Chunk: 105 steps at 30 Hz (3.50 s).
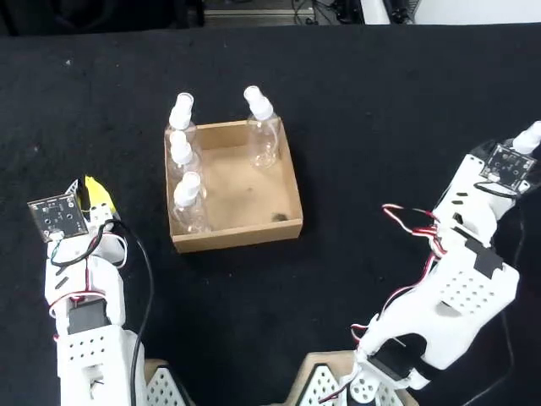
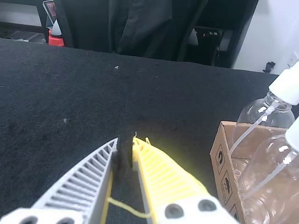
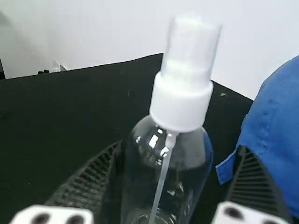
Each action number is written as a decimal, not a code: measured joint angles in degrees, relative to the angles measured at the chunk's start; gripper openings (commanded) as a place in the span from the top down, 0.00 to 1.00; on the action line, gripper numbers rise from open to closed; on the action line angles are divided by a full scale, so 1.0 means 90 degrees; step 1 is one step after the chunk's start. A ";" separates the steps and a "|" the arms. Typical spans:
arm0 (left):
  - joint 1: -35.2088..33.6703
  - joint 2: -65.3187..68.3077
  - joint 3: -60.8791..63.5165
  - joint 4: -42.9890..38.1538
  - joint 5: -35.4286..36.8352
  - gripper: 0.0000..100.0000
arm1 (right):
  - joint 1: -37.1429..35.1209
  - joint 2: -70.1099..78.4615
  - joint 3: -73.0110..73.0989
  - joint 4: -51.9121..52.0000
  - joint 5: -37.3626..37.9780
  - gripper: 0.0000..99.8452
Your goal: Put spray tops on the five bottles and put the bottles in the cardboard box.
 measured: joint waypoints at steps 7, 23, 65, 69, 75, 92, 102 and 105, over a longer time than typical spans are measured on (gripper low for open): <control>0.0000 0.0000 0.0000 0.0000 0.0000 0.96 | 0.0000 0.0000 0.0000 0.0000 0.0000 0.67; 0.0000 0.0000 0.0000 0.0000 0.0000 0.96 | 0.0000 0.0000 0.0000 0.0000 0.0039 0.67; 0.0000 0.0000 0.0000 0.0000 0.0000 0.96 | 0.0000 -0.0215 0.0049 0.0000 0.0039 0.72; 0.0000 0.0000 0.0000 0.0000 0.0000 0.96 | 0.0000 -0.0215 0.0049 0.0000 0.0039 0.88; 0.0000 0.0000 0.0000 0.0000 0.0000 0.96 | 0.0068 -0.0215 0.0039 0.0000 0.0039 0.93; 0.0000 0.0000 0.0000 0.0000 0.0000 0.96 | -0.0283 -0.2774 0.2100 0.0059 0.0039 0.93; 0.0000 0.0000 0.0000 0.0000 0.0000 0.96 | -0.1993 -0.6242 0.4474 0.0244 0.0039 0.93; 0.0000 0.0000 0.0000 0.0000 0.0000 0.96 | -0.2667 -0.7277 0.4571 0.1133 0.0039 0.93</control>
